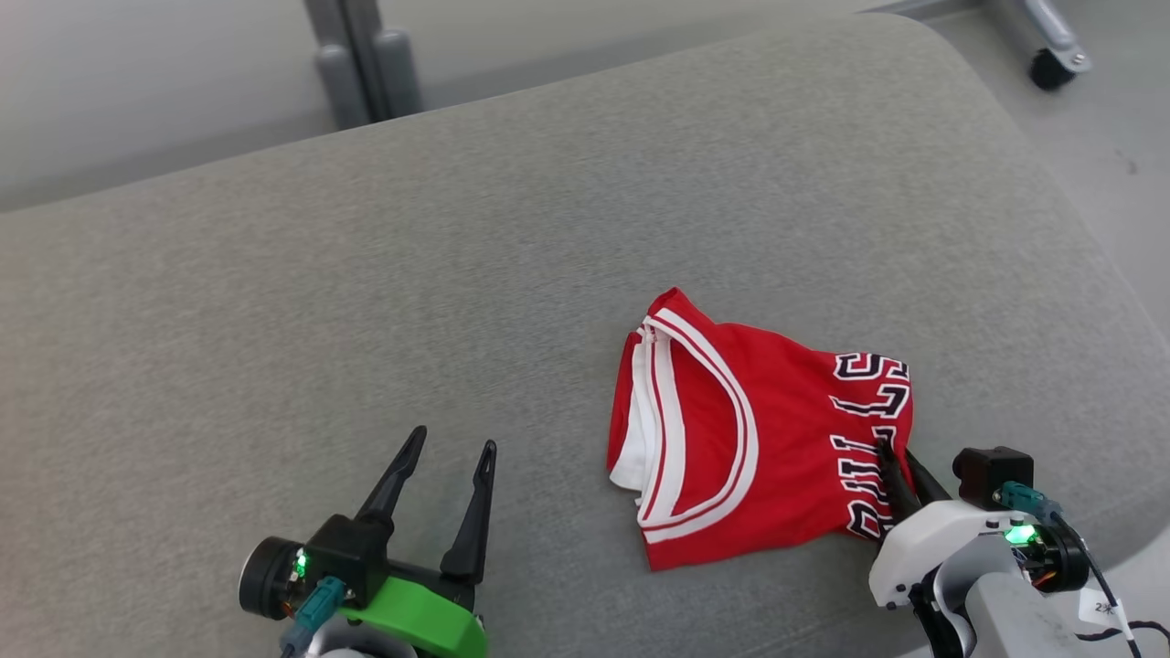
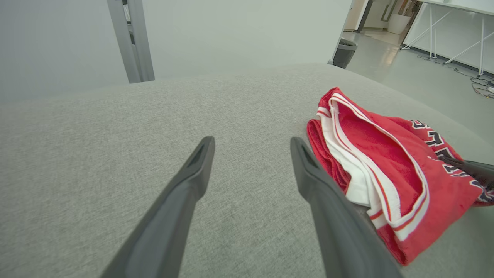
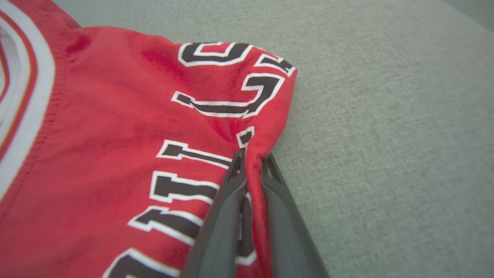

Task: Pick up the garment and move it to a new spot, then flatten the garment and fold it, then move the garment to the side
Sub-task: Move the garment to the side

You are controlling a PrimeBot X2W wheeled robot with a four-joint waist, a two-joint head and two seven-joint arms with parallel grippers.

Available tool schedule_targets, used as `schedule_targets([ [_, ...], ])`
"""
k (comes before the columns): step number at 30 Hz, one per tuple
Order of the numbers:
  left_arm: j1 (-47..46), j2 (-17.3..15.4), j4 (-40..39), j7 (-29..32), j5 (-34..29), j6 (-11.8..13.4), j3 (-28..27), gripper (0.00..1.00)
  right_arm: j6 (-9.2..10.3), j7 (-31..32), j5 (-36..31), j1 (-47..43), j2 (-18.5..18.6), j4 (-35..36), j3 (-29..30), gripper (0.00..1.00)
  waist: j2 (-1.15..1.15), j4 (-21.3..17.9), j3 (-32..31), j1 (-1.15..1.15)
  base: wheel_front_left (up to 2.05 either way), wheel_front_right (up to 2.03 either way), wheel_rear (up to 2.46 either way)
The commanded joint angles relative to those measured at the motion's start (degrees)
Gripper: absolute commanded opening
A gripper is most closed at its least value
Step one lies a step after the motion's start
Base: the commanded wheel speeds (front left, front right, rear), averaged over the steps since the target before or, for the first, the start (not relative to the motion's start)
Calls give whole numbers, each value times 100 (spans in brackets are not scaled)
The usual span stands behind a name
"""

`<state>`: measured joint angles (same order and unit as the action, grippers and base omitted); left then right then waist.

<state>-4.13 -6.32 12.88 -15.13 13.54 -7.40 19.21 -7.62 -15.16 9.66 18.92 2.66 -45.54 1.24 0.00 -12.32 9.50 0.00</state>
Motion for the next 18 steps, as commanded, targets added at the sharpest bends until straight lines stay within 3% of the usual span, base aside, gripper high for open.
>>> schedule_targets([
  [1,-41,-72,-56,1,-23,-15,17,100,24,3,65,-123,41,32,9,0,0,-962,122,0,0,0,0],
  [9,-110,-198,-149,1,21,-15,121,100,19,2,62,-130,33,455,69,0,0,-1238,387,0,0,0,0],
  [18,-229,-441,-206,1,137,-15,166,100,19,2,-639,526,29,1034,141,0,0,-824,832,0,0,0,0],
])
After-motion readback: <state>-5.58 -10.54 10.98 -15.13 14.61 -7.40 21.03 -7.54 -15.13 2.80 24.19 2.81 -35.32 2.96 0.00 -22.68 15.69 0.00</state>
